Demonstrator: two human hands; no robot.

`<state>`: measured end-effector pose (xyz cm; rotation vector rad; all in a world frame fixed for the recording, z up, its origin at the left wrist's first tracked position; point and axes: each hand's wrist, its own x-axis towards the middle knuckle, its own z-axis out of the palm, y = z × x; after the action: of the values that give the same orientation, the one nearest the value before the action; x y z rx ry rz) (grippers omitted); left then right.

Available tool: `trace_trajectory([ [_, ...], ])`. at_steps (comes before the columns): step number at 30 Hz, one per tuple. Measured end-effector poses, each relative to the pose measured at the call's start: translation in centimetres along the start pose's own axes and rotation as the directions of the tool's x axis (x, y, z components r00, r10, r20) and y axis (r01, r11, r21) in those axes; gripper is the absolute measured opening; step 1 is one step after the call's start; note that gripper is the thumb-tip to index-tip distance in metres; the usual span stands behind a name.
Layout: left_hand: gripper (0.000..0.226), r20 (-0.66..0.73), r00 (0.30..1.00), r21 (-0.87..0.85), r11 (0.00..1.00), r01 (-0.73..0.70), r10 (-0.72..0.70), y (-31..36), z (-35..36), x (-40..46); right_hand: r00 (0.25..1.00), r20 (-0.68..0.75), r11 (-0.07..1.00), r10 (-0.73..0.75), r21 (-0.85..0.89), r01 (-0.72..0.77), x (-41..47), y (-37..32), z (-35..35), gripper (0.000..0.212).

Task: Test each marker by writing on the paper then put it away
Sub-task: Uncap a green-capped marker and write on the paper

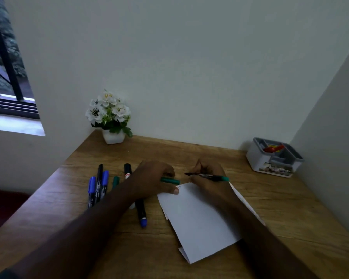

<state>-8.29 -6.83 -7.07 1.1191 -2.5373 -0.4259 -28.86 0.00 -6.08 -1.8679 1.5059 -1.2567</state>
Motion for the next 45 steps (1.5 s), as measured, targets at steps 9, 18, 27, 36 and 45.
trace_trajectory([
  [9, 0.061, 0.061, 0.998, -0.045, 0.998, 0.032, -0.029, 0.0, -0.6, 0.0, 0.99, -0.018, 0.987, 0.142, 0.077, -0.14, -0.1, 1.0, 0.9, 0.022],
  [18, 0.06, 0.087, 0.995, -0.035, 0.999, 0.041, -0.038, 0.7, -0.9, -0.3, 0.988, 0.001, 0.985, 0.156, 0.072, -0.155, -0.1, 0.9, 1.2, 0.034],
  [27, 0.067, 0.092, 0.995, -0.038, 0.998, 0.046, -0.043, 0.9, -1.2, -0.6, 0.99, 0.01, 0.99, 0.14, 0.036, -0.14, -0.3, 0.7, 1.1, 0.031],
  [36, 0.06, 0.098, 0.994, -0.029, 0.998, 0.054, -0.051, 0.8, -1.0, -0.4, 0.991, -0.004, 0.991, 0.133, 0.001, -0.133, 0.1, 1.1, 1.3, 0.038],
  [45, 0.06, 0.097, 0.994, -0.015, 0.999, 0.045, -0.043, 1.0, -1.2, -0.4, 0.991, -0.022, 0.99, 0.131, 0.047, -0.13, 0.0, 1.2, 1.3, 0.034],
])
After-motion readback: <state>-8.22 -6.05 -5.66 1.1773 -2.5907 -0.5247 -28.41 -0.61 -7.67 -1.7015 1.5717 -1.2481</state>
